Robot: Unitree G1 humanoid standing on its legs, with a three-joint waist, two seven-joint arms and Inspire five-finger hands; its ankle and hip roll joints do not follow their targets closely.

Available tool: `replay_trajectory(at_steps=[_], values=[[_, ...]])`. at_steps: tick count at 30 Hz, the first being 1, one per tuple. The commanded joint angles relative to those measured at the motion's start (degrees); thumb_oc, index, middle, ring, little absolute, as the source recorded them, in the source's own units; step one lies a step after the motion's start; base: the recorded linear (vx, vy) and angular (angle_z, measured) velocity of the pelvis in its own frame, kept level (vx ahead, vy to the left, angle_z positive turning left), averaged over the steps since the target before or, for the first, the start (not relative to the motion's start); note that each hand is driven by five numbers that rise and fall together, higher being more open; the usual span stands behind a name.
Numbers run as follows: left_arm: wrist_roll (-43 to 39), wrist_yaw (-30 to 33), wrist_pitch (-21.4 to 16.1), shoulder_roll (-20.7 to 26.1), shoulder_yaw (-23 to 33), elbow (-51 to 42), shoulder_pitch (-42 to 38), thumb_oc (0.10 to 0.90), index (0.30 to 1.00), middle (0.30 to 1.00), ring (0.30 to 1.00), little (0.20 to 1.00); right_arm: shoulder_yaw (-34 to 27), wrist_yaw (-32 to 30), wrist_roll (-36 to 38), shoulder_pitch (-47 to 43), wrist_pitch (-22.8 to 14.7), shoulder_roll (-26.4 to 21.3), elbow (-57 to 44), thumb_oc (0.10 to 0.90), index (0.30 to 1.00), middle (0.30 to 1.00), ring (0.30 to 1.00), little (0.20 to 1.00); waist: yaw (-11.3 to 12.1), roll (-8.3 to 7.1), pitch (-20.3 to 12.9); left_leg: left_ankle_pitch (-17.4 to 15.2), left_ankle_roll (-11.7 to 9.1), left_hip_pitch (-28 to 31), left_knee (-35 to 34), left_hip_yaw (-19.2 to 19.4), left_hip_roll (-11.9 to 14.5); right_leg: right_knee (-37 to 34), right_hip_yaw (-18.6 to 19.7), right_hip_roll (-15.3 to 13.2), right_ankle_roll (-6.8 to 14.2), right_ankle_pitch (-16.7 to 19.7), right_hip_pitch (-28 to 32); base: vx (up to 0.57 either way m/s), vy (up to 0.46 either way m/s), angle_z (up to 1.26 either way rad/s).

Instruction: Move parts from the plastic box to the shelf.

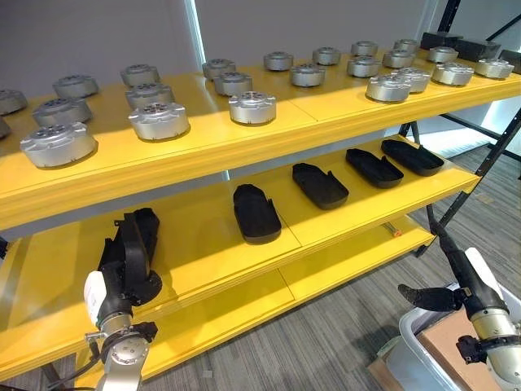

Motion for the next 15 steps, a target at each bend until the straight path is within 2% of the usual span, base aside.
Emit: replay_trajectory(at_steps=[1,15], values=[[2.66,3.84,-4.98,9.29,4.62,0.12,-11.21,0.400,0.300,0.300,0.300,0.300,-6.51,-0.93,3.23,-4.93,-4.16,-1.27,-1.44,0.900,1.000,1.000,1.000,1.000,1.33,-0.88,-0.12,-7.37,-0.60,6.08,-0.12,2.44,-1.83,0.32,0.81,2.83,0.68,3.11,-4.45,0.00,0.000,0.00],[0.34,4.25,-4.42,10.32,4.98,3.17,-12.40,0.400,0.300,0.300,0.300,0.300,-6.91,-0.40,3.72,-3.65,-3.91,-1.83,-2.09,0.900,1.000,1.000,1.000,1.000,0.69,-1.07,2.32,-7.10,-0.47,4.87,-0.12,2.92,-1.70,0.73,1.37,2.90,0.75,3.52,-6.32,0.00,0.003,-0.01]])
